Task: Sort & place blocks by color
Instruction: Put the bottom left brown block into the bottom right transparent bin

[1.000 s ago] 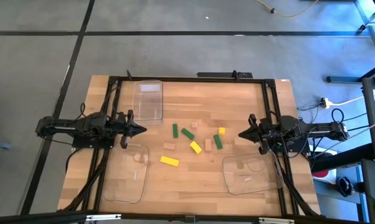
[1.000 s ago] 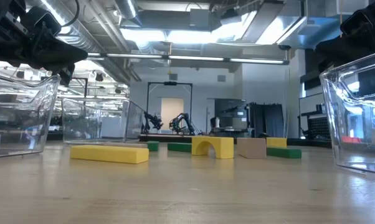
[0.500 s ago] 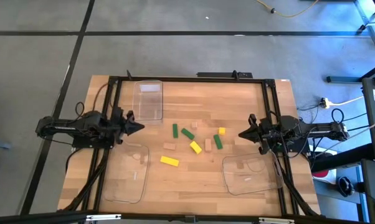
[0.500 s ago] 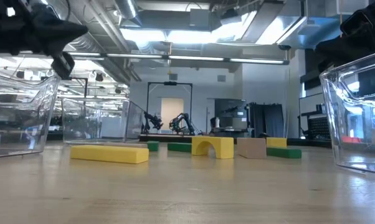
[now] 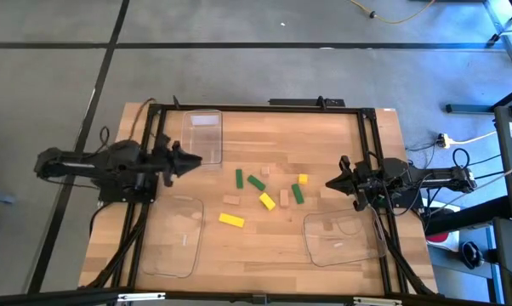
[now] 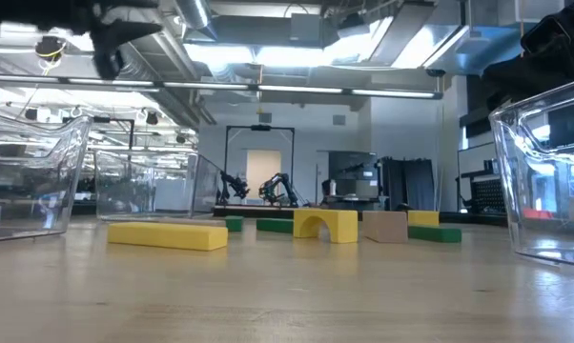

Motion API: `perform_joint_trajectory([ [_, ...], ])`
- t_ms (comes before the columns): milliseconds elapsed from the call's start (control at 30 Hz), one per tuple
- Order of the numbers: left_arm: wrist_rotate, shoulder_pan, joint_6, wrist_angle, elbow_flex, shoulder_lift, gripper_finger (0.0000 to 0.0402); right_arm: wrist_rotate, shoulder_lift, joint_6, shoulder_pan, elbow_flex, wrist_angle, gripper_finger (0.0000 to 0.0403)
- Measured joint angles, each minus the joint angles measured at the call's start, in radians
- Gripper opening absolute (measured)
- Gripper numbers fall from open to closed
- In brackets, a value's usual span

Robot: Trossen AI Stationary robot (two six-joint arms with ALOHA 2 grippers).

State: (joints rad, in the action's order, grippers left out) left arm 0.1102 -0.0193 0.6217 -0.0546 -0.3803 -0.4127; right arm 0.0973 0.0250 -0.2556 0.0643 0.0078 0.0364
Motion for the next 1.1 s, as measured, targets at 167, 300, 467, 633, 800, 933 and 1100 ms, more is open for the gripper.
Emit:
perform_joint_trajectory([
  [167,-0.103,-0.004,-0.118,0.196,-0.271,-0.361,0.0181,0.0,0.0,-0.001,0.0,0.0,0.0,0.0021],
  [300,-0.106,-0.049,-0.217,0.482,-0.511,-0.645,0.0198,0.0,0.0,-0.001,0.0,0.0,0.0,0.0021],
  [467,-0.057,-0.163,-0.403,0.798,-0.761,-0.97,0.0205,0.0,0.0,-0.001,0.0,0.0,0.0,0.0021],
  [633,-0.002,-0.27,-0.476,0.868,-0.881,-1.216,0.0203,0.0,-0.001,0.0,0.0,0.0,0.001,0.0021],
  [800,0.032,-0.298,-0.475,0.869,-0.928,-1.373,0.0203,0.0,-0.001,0.0,0.0,0.0,0.0,0.0021],
  [933,0.033,-0.248,-0.475,0.866,-0.93,-1.424,0.0203,0.0,-0.001,-0.001,0.0,0.0,0.0,0.0021],
  [1100,0.037,-0.148,-0.516,0.852,-0.93,-1.432,0.0202,0.0,-0.001,-0.001,0.0,0.0,0.001,0.0021],
])
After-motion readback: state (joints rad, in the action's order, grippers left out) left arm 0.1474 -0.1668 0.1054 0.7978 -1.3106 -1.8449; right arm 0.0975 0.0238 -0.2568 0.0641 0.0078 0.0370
